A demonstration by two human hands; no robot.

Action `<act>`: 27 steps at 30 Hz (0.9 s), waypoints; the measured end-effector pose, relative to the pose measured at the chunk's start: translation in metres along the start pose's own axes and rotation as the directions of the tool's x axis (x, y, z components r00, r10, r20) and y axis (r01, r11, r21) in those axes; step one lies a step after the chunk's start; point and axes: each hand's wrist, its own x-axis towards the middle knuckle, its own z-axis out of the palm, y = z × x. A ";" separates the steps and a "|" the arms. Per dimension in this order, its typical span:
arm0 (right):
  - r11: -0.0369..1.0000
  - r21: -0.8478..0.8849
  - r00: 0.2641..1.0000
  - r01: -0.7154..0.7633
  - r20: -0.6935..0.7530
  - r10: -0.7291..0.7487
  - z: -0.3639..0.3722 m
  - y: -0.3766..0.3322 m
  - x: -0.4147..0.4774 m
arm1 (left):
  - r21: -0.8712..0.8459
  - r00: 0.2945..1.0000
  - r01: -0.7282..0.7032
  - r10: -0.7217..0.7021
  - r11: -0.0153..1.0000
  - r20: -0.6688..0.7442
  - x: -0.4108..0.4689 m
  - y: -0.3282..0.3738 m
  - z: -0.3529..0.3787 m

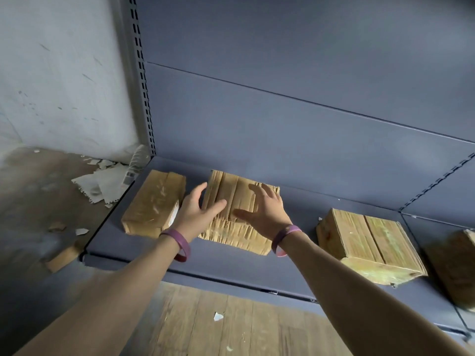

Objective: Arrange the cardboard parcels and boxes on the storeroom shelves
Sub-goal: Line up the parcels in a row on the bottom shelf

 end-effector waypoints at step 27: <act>0.835 0.550 0.879 0.003 -0.400 0.260 -0.006 0.014 -0.062 | -0.401 0.975 -0.017 -0.073 0.916 -0.208 -0.029 0.005 0.022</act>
